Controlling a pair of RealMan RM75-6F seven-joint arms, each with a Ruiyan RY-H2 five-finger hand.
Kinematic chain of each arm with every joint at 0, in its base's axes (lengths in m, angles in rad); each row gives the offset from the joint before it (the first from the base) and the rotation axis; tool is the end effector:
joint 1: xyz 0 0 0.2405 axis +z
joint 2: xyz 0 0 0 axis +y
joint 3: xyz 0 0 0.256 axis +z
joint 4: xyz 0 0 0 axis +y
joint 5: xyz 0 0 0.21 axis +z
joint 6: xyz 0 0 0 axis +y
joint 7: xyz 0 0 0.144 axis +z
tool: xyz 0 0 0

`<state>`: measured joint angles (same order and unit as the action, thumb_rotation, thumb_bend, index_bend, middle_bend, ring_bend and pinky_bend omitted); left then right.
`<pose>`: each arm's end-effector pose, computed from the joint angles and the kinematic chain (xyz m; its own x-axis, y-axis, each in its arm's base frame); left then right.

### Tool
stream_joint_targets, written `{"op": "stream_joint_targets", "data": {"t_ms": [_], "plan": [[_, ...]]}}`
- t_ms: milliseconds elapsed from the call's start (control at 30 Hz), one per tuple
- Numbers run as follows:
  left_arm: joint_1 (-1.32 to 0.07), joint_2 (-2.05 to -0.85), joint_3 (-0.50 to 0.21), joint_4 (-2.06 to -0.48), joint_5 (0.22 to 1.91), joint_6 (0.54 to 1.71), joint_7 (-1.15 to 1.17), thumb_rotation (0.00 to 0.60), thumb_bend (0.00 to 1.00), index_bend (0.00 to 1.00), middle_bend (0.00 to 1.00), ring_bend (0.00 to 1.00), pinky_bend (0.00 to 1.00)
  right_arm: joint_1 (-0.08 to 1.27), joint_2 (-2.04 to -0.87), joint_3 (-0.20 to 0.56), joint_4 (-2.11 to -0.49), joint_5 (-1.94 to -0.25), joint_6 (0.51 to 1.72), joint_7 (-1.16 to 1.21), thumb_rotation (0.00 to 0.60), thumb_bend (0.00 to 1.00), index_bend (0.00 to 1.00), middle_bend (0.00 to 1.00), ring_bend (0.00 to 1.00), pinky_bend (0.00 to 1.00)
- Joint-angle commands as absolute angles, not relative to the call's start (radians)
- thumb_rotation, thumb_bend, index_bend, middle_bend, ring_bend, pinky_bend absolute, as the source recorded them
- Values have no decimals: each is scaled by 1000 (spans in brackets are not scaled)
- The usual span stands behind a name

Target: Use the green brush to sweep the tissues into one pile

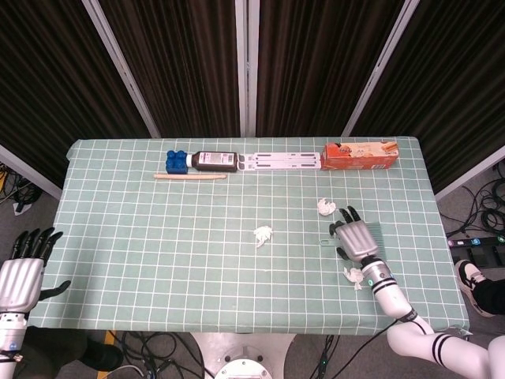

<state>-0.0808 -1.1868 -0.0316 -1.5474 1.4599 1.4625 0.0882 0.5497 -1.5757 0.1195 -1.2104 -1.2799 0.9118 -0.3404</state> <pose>-0.3264 0.1762 0.1399 0.4684 0.0478 0.8822 0.8820 0.0331 -0.4701 -0.2597 -0.3235 -0.0140 0.6406 -0.2729 0.7177 -0.7655 -0.3003 0.5691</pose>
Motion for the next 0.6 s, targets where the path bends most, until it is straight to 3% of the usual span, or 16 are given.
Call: {"op": "stream_joint_targets", "data": {"t_ms": [33, 600], "plan": [[-80, -1188, -32, -1546, 1459, 1462, 85, 600, 0, 122, 78, 45, 53, 558, -1587, 113, -1195, -1279, 906, -346, 600, 209, 426, 411, 83, 39], [-79, -1195, -30, -1529, 1453, 1452, 63, 600, 0, 122, 78, 45, 53, 563, -1643, 90, -1134, -1286, 941, -392, 600, 212, 449, 465, 134, 49]]}}
